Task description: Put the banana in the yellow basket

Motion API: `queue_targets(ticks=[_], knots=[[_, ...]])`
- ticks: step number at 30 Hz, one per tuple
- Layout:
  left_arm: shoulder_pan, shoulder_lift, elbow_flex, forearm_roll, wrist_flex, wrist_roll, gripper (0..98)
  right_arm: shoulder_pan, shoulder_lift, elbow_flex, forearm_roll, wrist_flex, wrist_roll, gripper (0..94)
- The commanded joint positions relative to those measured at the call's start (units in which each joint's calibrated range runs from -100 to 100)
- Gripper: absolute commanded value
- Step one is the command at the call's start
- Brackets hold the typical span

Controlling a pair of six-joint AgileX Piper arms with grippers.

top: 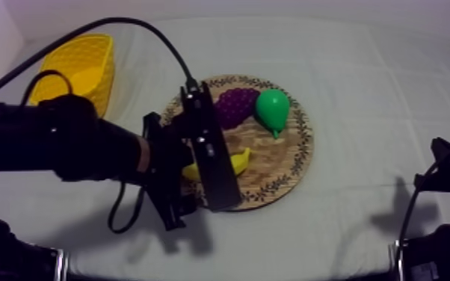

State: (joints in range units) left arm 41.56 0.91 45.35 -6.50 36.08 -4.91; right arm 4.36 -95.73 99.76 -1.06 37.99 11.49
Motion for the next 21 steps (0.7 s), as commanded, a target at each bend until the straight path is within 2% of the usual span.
queue_targets(ticks=[1,9,21], knots=[[0.14,3.39,-2.87,-0.02,0.98,0.02,74.8,0.00,-0.02,0.02,0.01,-0.01,0.02,0.3],[0.21,10.93,-11.26,-0.17,6.26,0.72,74.0,0.00,-0.02,0.02,0.01,-0.01,0.02,0.3],[-0.14,20.47,-21.98,-2.95,15.85,4.42,72.4,0.00,-0.02,0.02,0.01,-0.01,0.02,0.3]])
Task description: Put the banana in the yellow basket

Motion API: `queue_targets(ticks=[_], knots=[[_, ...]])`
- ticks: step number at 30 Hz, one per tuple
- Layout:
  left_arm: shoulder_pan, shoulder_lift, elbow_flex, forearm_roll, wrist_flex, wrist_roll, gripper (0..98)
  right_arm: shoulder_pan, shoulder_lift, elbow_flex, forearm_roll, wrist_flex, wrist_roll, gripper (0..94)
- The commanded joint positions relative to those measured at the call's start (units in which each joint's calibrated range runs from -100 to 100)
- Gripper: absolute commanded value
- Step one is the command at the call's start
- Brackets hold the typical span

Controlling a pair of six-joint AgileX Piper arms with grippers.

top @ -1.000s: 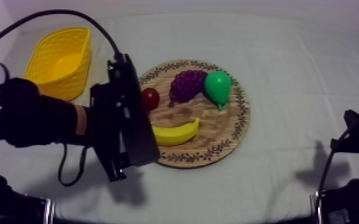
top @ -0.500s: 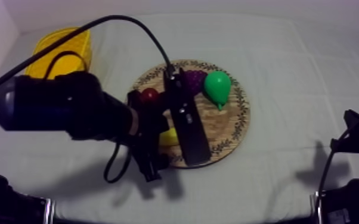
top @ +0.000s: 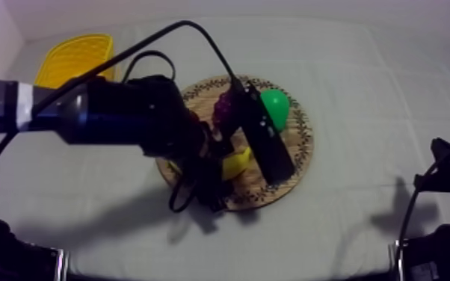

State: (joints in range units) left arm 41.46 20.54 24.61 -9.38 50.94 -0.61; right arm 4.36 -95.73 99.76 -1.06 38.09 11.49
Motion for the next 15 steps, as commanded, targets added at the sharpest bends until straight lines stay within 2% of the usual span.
queue_targets(ticks=[1,8,15], knots=[[-0.07,1.52,-2.05,-0.22,1.77,0.22,72.3,0.00,-0.02,0.02,0.01,-0.11,0.02,0.3],[-0.83,5.09,-4.94,-1.28,5.81,1.29,70.1,0.00,-0.02,0.02,0.01,-0.11,0.02,0.3],[-1.13,7.71,-7.09,-2.58,9.75,2.64,61.4,0.00,-0.02,0.02,0.01,-0.11,0.02,0.3]])
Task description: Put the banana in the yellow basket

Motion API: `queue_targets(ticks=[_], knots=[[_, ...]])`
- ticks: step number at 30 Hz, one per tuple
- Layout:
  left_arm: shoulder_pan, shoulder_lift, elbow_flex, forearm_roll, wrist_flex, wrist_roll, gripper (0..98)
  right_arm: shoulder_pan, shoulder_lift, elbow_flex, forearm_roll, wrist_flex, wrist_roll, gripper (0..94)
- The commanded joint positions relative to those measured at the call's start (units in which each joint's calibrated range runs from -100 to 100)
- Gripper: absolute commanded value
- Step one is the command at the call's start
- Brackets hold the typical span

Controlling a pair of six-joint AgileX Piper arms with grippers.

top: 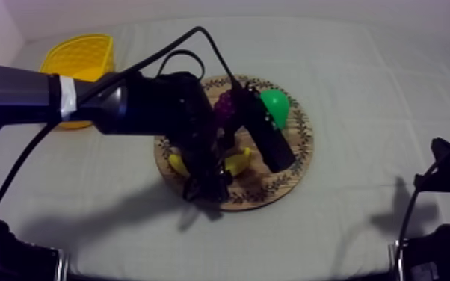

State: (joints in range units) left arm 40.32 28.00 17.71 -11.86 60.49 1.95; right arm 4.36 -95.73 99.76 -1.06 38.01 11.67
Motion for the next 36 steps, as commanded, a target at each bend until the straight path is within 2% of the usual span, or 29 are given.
queue_targets(ticks=[1,9,15,21,27,36], knots=[[0.04,0.61,-0.63,-0.24,0.48,0.18,59.6,0.00,-0.02,0.02,0.01,-0.02,-0.17,0.3],[1.43,2.52,-3.55,-2.65,2.58,3.03,39.0,0.00,-0.02,0.02,0.01,-0.02,-0.17,0.3],[1.83,3.36,-4.97,-3.81,3.59,4.99,29.9,0.00,-0.02,0.02,0.01,-0.02,-0.17,0.3],[2.10,2.56,-5.31,-4.49,5.86,6.01,26.7,0.00,-0.02,0.02,0.01,-0.02,-0.17,0.3],[2.67,-1.16,-6.80,-5.78,11.93,6.31,26.0,0.00,-0.02,0.02,0.01,-0.02,-0.17,0.3],[-0.46,-9.77,-11.73,-9.80,19.57,4.51,25.6,0.00,-0.02,0.02,0.01,-0.02,-0.17,0.3]])
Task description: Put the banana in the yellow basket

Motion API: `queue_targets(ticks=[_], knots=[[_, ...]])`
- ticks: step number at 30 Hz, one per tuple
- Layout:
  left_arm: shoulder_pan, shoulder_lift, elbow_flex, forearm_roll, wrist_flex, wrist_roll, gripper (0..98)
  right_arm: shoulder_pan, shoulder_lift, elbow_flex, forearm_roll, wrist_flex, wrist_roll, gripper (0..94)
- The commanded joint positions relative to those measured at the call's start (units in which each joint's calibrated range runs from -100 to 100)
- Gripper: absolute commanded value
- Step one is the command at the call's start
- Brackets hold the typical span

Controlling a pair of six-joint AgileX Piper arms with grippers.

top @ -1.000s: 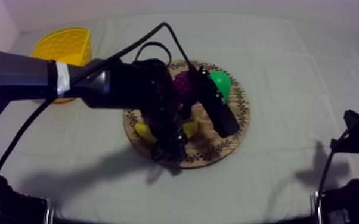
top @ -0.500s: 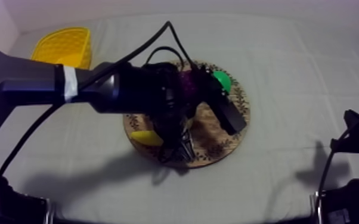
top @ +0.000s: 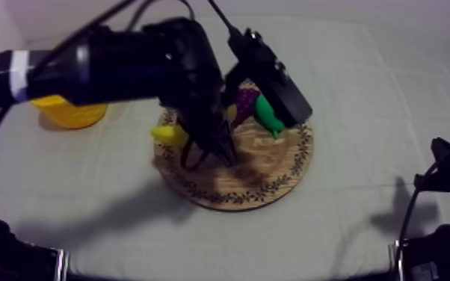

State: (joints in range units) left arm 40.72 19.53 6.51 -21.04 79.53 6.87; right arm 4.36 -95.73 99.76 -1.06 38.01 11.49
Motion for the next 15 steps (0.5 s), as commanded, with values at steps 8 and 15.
queue_targets(ticks=[8,15], knots=[[-10.06,-6.32,-4.12,-3.44,1.11,-3.83,25.6,0.00,-0.02,0.02,0.01,-0.02,0.01,0.3],[-18.48,-7.96,-4.82,-4.31,-2.44,-5.79,25.5,0.00,-0.02,0.02,0.01,-0.02,0.01,0.3]])
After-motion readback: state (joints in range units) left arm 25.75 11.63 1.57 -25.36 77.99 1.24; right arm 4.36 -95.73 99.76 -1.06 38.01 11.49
